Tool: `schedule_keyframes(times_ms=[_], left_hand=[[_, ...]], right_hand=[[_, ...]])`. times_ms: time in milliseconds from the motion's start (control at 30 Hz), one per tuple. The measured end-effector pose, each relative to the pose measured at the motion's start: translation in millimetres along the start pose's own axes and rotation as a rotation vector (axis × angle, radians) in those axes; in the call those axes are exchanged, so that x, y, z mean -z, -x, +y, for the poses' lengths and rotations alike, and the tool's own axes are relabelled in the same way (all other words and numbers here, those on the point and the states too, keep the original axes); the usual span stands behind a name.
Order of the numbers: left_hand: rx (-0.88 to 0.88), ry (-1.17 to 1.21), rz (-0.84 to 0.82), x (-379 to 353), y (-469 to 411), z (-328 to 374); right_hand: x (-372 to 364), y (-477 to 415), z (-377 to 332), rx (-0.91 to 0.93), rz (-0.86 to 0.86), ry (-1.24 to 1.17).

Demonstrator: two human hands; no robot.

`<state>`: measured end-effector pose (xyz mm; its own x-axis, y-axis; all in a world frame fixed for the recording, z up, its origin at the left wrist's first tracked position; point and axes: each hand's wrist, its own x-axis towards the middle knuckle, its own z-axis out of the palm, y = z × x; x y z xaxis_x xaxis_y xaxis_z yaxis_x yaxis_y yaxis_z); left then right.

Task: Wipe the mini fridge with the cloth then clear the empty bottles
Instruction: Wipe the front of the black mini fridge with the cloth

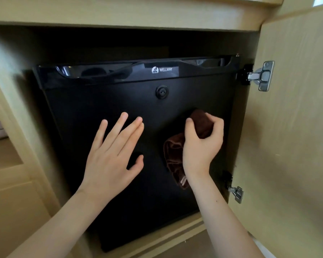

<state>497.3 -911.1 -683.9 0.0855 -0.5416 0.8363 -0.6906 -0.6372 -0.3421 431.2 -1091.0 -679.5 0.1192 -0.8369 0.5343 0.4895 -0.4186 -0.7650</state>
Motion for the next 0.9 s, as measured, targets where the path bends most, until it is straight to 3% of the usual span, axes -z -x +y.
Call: schedule_keyframes(times_ms=[133, 267, 400, 567, 633, 800, 900], left_hand=[[0.01, 0.003, 0.016, -4, 0, 0], [0.016, 0.014, 0.023, -5, 0, 2], [-0.001, 0.001, -0.007, -1, 2, -2], [-0.035, 0.011, -0.08, 6, 13, -6], [-0.047, 0.009, -0.099, 7, 19, -8], [-0.056, 0.006, -0.093, 6, 23, -8], [-0.047, 0.004, -0.086, 4, 23, -7]], right_hand=[[-10, -10, -17, 0.188, -0.094, 0.062], [5, 22, 16, 0.283, -0.209, 0.149], [38, 63, 65, 0.176, -0.279, 0.134], [50, 85, 85, -0.234, -0.034, 0.061], [36, 85, 72, -0.182, -0.001, 0.041], [10, 84, 49, 0.043, -0.12, 0.05], [25, 95, 74, -0.04, -0.078, 0.055]])
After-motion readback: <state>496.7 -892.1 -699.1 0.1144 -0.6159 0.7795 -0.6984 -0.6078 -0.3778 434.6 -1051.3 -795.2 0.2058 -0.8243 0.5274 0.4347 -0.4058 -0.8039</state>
